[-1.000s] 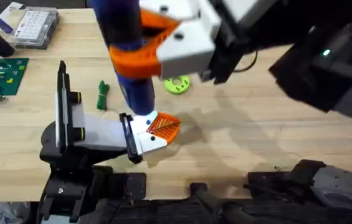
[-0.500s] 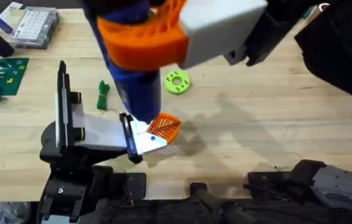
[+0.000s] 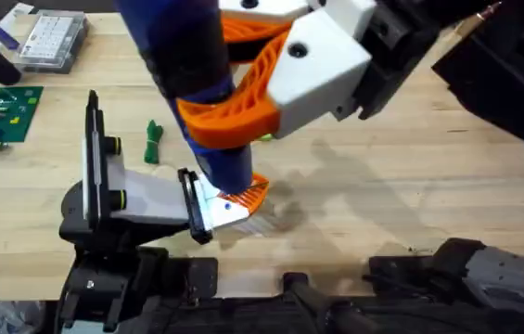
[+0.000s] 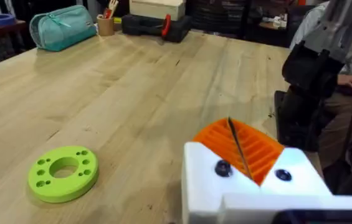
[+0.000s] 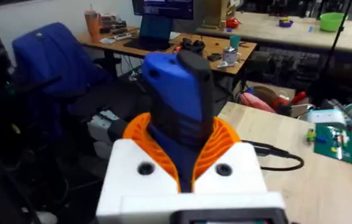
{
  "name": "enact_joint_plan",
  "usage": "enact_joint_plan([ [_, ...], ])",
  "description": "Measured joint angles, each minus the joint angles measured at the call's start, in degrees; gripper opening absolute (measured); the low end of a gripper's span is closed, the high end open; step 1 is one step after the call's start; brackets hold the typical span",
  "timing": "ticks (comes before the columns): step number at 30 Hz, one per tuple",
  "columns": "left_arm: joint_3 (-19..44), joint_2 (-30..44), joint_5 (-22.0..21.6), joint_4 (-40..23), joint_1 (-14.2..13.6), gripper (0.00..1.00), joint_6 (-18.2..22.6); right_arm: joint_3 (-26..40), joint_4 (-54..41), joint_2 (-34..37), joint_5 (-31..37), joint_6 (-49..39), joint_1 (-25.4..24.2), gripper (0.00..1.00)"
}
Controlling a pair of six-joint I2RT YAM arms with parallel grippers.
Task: Pick up the gripper from the table and insert it into the empty holder that is missing its gripper. Then pick up a screw, insert it into the mounting hole, and use the screwdriver to tighten it. Finally, clean up the table by picking up the vegetable and placing it into the bucket.
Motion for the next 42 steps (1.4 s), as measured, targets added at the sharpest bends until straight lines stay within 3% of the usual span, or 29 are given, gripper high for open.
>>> enact_joint_plan([
  [21, 0.0, 0.0, 0.0, 0.0, 0.0, 0.01, 0.0, -4.9, 3.8, 1.9, 6.0, -4.9, 1.0, 0.062],
  [30, 0.0, 0.0, 0.0, 0.0, 0.0, 0.01, 0.0, -5.0, 7.8, 7.2, 6.5, -5.7, 2.3, 0.061],
  [42, 0.0, 0.0, 0.0, 0.0, 0.0, 0.01, 0.0, -5.2, 7.6, 7.5, 6.5, -5.7, 2.0, 0.06],
])
